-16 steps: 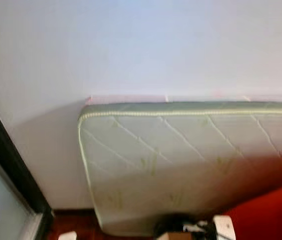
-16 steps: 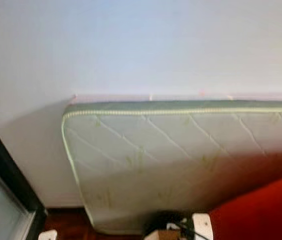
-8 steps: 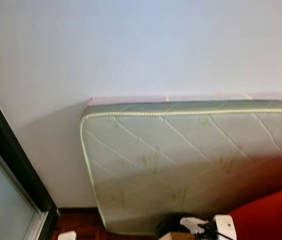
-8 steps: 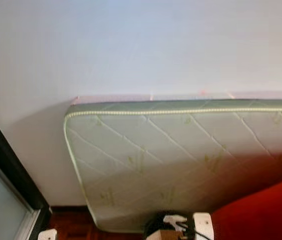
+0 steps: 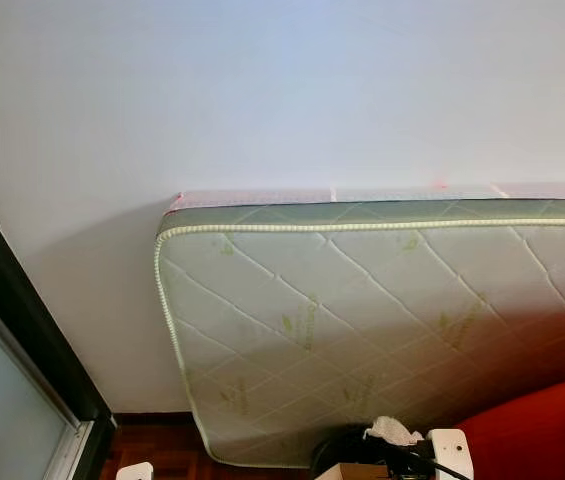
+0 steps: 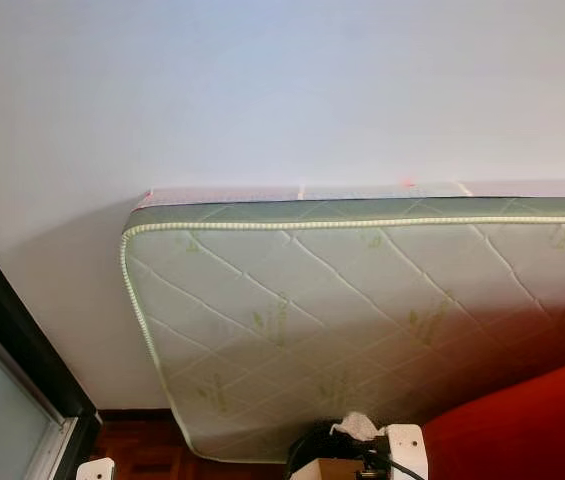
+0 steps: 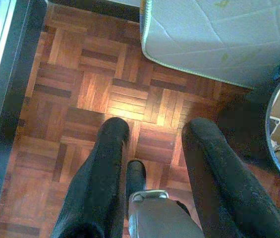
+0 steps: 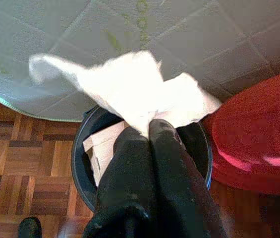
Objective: Clean up the room
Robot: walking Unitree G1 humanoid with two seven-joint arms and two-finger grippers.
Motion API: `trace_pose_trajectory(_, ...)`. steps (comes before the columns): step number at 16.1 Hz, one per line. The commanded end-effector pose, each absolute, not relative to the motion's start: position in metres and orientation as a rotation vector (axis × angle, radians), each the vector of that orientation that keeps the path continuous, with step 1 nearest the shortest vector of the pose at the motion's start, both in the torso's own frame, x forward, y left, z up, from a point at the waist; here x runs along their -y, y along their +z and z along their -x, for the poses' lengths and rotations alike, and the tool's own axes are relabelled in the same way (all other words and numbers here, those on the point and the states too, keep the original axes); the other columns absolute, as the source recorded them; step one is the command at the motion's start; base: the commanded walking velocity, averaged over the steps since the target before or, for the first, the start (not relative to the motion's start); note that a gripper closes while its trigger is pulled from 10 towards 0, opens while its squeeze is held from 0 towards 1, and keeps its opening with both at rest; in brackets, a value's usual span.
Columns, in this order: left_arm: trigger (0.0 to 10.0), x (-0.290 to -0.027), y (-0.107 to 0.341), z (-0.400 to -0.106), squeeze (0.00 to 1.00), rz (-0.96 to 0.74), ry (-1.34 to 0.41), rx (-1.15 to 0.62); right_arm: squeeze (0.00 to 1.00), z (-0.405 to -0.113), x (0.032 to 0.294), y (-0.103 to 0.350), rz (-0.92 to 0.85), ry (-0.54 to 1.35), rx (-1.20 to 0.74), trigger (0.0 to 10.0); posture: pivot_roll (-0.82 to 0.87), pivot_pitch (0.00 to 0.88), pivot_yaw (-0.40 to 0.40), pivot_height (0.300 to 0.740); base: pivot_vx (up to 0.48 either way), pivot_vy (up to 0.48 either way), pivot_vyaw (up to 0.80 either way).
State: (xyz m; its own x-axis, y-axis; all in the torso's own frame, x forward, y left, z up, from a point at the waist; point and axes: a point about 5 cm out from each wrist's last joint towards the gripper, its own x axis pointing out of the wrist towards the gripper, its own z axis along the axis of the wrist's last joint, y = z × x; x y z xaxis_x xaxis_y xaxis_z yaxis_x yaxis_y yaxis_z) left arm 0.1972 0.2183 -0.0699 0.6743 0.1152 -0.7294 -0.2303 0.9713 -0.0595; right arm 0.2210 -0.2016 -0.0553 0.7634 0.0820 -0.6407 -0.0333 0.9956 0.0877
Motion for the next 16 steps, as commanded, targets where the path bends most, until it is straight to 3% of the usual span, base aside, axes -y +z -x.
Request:
trace_pose_trajectory(1, 10.0, -0.2188, -0.0712, -0.1943, 0.0, 0.157, 0.198, -0.813, 0.0, -0.2201, 0.2028, -0.0552, -0.072, 0.061, -0.693, 10.0, -0.03, 0.0, -0.014, 0.74, 0.0, 0.0, 0.0)
trace_pose_trajectory(16, 10.0, -0.219, -0.0715, -0.1935, 0.0, 0.153, 0.199, -0.812, 0.0, -0.2184, 0.2037, -0.0566, -0.051, 0.057, -0.707, 10.0, -0.03, 0.0, -0.011, 0.74, 0.0, 0.0, 0.0)
